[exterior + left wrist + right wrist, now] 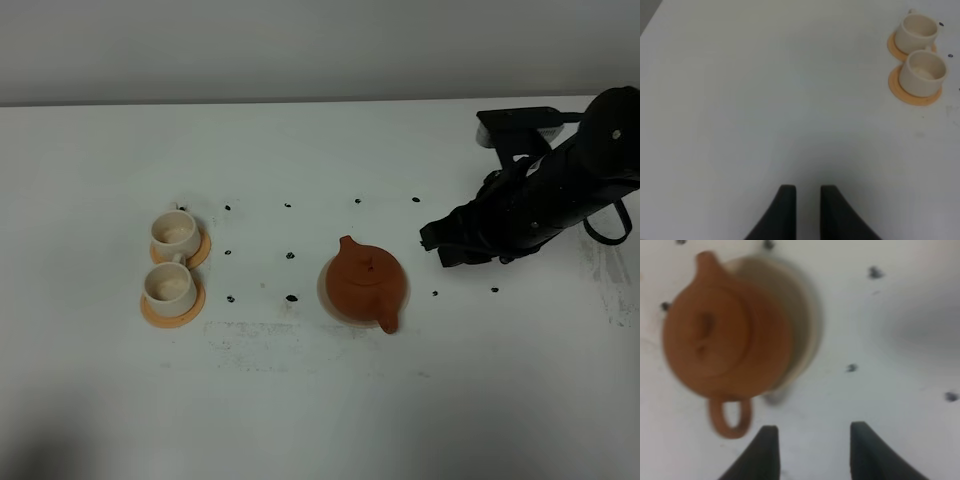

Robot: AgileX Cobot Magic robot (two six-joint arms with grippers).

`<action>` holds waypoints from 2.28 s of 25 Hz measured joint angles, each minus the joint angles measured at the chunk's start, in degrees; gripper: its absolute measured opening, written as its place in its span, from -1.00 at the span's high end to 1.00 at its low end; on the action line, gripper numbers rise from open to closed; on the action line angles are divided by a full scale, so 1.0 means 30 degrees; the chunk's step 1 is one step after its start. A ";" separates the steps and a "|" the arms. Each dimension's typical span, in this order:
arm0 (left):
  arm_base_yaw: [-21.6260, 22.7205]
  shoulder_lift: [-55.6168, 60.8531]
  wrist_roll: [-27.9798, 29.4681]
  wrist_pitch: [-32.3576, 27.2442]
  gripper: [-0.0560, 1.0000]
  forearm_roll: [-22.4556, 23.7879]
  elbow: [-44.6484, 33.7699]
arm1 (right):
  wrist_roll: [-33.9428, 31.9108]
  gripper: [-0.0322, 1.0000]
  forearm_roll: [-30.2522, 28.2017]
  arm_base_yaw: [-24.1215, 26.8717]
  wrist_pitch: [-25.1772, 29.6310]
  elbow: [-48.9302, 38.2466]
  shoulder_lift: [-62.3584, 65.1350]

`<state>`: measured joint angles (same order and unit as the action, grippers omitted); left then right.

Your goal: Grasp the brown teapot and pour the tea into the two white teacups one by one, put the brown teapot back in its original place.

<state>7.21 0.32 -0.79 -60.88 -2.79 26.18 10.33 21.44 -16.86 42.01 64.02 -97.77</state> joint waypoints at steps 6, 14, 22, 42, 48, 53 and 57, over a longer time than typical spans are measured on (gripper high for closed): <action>0.0000 0.0000 0.0000 0.0000 0.69 0.0000 0.0000 | -0.4797 0.31 -0.5095 -0.3341 0.0885 0.2478 -0.0202; 0.0000 0.0000 0.0000 0.0000 0.69 0.0000 0.0000 | -0.6695 0.31 -0.6386 -0.4372 0.5571 0.5852 -0.3335; 0.0000 0.0000 -0.0019 0.0000 0.69 0.0000 0.0000 | -0.5826 0.31 -0.5662 -0.4841 0.5898 0.6976 -0.4006; 0.0000 0.0000 -0.0019 0.0000 0.69 0.0000 0.0000 | -0.6551 0.31 -0.6014 -0.5275 0.3151 0.4994 -0.3363; 0.0000 0.0000 -0.0019 0.0000 0.69 0.0000 0.0000 | -0.6547 0.31 -0.6084 -0.5275 0.3144 0.4959 -0.3683; 0.0000 0.0000 -0.0019 0.0000 0.69 0.0000 0.0000 | -0.6689 0.31 -0.6631 -0.5275 0.2823 0.4445 -0.3726; 0.0000 0.0000 -0.0019 0.0000 0.69 0.0000 0.0000 | -0.6712 0.31 -0.6631 -0.5275 0.2709 0.4237 -0.3852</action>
<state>7.21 0.32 -0.84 -60.88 -2.79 26.18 -9.81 1.54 -32.68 50.14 76.73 -109.33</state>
